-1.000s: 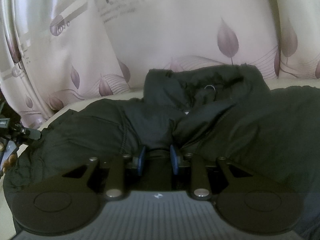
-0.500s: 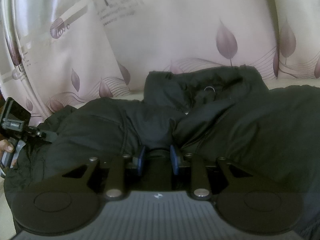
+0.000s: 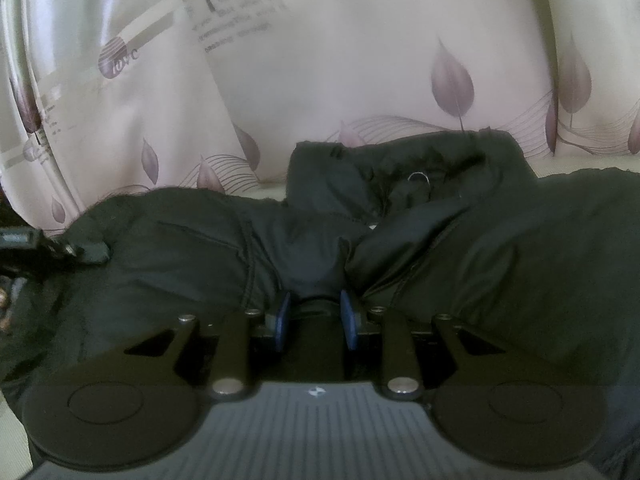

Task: Fold large clothes

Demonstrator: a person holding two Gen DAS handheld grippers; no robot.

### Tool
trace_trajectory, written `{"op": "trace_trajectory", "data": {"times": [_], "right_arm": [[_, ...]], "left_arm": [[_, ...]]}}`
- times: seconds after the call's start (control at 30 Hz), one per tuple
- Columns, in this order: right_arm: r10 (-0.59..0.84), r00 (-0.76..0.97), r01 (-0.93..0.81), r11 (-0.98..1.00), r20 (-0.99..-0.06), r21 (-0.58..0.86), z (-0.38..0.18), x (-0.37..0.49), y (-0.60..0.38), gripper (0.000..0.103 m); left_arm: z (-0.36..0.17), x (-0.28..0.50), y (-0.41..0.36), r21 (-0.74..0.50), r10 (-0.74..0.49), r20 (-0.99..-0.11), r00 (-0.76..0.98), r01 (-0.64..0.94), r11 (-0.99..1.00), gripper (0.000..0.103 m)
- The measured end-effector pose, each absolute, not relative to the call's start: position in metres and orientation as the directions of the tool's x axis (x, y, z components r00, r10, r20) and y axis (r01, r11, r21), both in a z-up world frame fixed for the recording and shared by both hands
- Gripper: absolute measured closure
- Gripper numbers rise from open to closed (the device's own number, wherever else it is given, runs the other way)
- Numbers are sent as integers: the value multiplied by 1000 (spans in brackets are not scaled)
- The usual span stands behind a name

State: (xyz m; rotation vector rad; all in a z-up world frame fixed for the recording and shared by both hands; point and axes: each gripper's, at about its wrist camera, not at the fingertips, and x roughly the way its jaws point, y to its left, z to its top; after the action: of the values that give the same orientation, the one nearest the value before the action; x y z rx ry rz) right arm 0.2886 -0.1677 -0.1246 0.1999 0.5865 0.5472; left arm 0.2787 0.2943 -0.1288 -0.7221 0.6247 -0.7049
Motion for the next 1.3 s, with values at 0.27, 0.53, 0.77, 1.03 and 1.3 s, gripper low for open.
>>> {"op": "trace_trajectory", "data": {"times": [0.27, 0.53, 0.77, 1.03, 1.3], "right_arm": [[538, 696, -431, 843, -475, 323, -124, 289, -167, 77], [537, 673, -384, 841, -508, 380, -116, 294, -171, 72], [526, 743, -438, 850, -413, 293, -86, 232, -190, 76], [504, 724, -486, 857, -470, 171, -113, 209, -184, 91], [567, 683, -439, 822, -459, 362, -125, 225, -185, 91]], "left_arm": [[-99, 265, 273, -826, -720, -236, 652, 256, 503, 70], [-73, 259, 257, -824, -651, -308, 694, 147, 547, 72], [-62, 251, 251, -832, -616, -349, 706, 68, 550, 72], [-32, 236, 221, -842, -616, -353, 704, 47, 537, 72], [10, 231, 136, -820, -675, -362, 643, 124, 558, 72]]}}
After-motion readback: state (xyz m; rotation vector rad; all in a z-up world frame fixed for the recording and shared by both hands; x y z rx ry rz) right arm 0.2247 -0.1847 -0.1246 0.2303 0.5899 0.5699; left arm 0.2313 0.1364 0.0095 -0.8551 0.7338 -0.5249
